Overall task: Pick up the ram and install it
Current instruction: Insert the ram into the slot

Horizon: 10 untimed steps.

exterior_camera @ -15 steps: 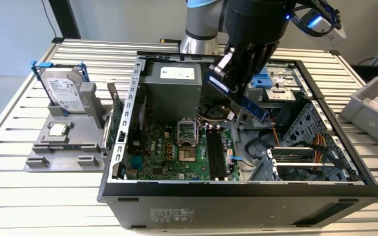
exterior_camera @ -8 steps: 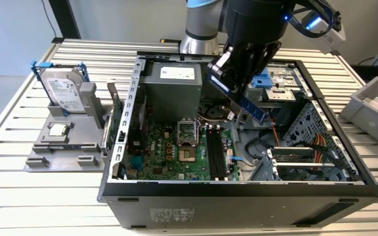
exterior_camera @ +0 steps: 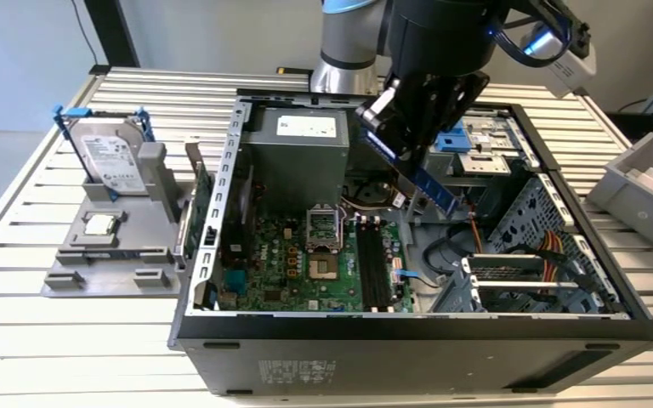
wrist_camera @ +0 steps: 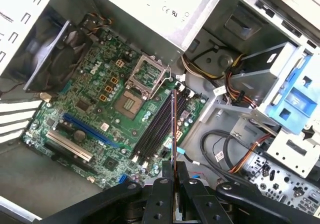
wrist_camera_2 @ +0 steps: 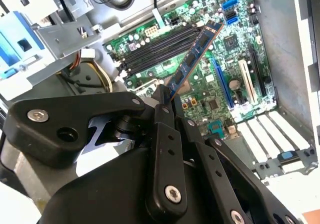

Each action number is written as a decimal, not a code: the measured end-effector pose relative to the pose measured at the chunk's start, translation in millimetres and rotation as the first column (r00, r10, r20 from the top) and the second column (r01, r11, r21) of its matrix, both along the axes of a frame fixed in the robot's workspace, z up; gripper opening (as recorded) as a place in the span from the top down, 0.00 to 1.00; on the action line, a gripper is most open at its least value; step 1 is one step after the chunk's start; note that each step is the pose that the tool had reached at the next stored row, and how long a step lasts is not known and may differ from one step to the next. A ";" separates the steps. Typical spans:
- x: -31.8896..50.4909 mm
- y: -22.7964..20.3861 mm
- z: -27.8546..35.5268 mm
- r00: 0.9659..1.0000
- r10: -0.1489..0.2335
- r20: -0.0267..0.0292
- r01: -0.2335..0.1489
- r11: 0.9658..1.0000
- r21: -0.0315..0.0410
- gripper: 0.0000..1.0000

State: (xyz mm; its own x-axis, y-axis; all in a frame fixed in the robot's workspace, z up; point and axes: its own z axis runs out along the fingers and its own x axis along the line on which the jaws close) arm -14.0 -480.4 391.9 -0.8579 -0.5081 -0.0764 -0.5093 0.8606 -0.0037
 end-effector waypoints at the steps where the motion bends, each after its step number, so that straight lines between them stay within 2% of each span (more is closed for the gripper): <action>1: 0.0 0.0 0.0 1.000 -0.008 0.000 0.008 1.000 0.000 1.00; 7: -0.3 0.0 0.0 0.999 -0.052 0.000 0.052 0.999 0.000 1.00; 10: -0.3 0.0 0.0 0.998 -0.061 0.000 0.061 0.998 0.000 1.00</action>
